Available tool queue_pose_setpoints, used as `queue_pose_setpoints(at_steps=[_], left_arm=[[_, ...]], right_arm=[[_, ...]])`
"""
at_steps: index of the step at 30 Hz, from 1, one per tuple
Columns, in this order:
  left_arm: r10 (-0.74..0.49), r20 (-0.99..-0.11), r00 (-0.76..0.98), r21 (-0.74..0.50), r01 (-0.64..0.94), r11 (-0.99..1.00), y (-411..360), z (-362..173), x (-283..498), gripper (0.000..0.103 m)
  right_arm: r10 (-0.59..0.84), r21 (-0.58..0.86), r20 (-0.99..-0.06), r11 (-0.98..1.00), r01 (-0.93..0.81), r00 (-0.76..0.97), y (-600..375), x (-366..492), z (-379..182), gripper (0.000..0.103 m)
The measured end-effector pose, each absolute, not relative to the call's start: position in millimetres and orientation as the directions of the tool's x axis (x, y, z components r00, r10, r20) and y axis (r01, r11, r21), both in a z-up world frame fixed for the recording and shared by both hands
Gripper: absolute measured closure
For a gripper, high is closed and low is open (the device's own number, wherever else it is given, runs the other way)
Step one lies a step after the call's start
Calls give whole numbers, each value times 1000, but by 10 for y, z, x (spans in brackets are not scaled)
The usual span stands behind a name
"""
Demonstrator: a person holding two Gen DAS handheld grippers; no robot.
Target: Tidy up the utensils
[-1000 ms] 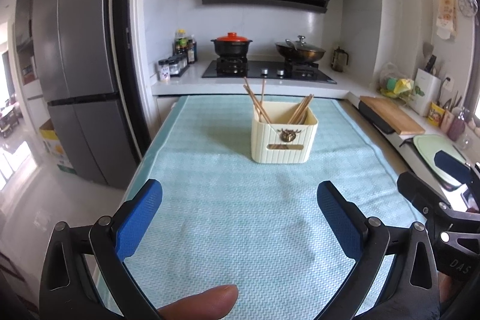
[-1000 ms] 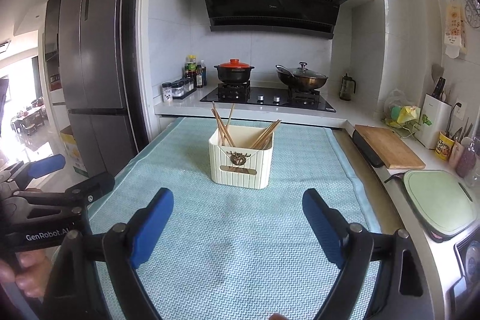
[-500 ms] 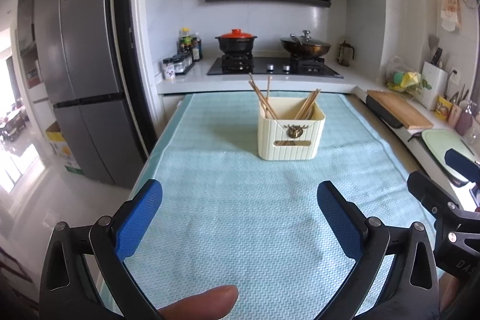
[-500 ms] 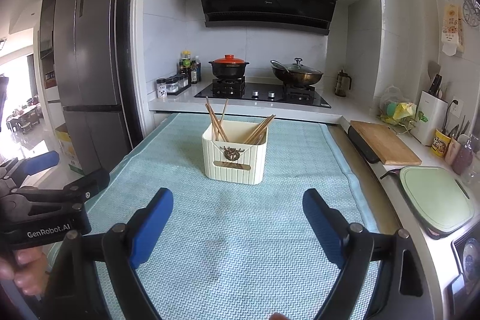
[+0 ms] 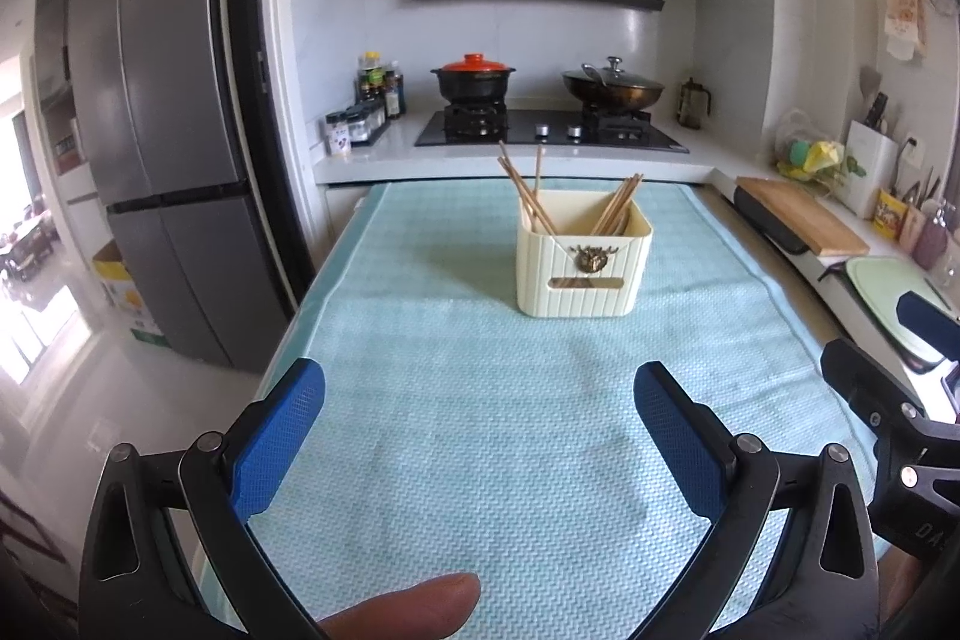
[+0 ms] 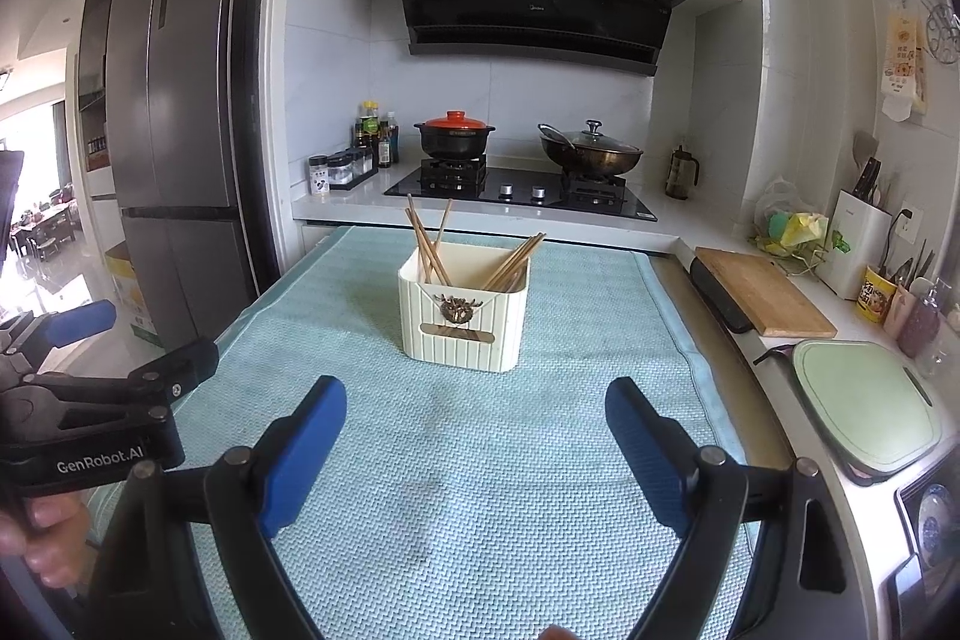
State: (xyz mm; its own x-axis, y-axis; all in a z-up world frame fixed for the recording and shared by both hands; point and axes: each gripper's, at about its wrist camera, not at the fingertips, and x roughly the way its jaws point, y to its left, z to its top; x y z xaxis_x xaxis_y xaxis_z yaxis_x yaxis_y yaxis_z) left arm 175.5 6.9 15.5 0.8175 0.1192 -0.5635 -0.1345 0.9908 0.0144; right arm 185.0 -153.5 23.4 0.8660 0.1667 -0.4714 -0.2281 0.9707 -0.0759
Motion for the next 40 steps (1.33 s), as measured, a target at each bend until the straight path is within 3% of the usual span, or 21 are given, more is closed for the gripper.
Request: queue_pose_setpoints(at_steps=[40], left_arm=[[121, -553, 824, 33, -123, 992, -18, 120, 1739, 0]], right_arm=[[155, -82, -474, 972, -219, 867, -1531, 1866, 201, 13]])
